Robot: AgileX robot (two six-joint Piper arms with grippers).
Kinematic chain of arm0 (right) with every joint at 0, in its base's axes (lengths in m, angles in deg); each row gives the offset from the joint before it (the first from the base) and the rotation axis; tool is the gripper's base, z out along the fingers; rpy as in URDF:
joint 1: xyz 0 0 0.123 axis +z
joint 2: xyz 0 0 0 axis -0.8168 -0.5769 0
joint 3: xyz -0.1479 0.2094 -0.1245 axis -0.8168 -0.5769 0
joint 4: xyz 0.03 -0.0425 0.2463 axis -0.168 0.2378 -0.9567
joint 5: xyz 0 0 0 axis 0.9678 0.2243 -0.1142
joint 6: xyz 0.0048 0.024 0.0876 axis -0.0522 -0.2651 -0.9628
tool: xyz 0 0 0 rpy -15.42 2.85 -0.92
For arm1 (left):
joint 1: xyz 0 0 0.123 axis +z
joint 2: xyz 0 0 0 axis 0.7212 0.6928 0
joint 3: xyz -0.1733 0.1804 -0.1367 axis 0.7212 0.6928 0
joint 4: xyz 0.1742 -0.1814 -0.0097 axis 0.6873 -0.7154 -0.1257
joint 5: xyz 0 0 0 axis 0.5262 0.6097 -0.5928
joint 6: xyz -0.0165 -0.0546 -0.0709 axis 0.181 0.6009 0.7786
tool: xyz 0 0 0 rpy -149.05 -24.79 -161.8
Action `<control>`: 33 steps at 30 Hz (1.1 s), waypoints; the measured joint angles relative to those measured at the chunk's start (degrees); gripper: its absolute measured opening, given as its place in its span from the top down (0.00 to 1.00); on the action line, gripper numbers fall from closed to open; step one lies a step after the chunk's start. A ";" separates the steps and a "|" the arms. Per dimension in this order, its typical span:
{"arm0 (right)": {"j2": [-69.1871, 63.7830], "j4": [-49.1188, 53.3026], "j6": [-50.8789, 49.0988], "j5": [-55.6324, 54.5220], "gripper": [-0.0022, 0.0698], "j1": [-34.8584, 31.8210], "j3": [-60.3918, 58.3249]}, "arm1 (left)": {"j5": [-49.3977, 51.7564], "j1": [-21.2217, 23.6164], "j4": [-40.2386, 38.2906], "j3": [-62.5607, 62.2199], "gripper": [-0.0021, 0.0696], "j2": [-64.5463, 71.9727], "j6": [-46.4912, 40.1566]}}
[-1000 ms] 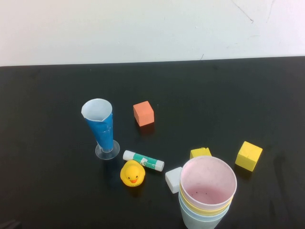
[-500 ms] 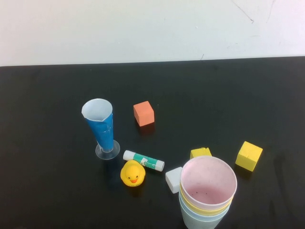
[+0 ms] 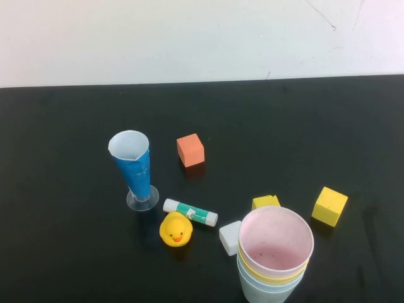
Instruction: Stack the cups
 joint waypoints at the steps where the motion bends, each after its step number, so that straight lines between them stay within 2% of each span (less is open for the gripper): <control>1: 0.00 0.00 0.00 0.00 0.97 0.00 0.00 | 0.14 0.77 0.00 0.00 0.97 -0.09 -1.20; 9: 0.00 0.00 0.00 0.00 0.97 0.00 0.00 | 7.70 1.28 -1.92 0.00 0.97 -0.09 -9.71; 17: 0.00 0.00 0.00 0.00 0.97 0.00 0.00 | 17.31 -2.67 -7.49 0.00 0.97 -0.09 -10.65; 33: 0.00 0.00 0.00 0.00 0.97 0.00 0.00 | 19.09 -3.39 -11.50 0.00 0.97 -3.11 -13.55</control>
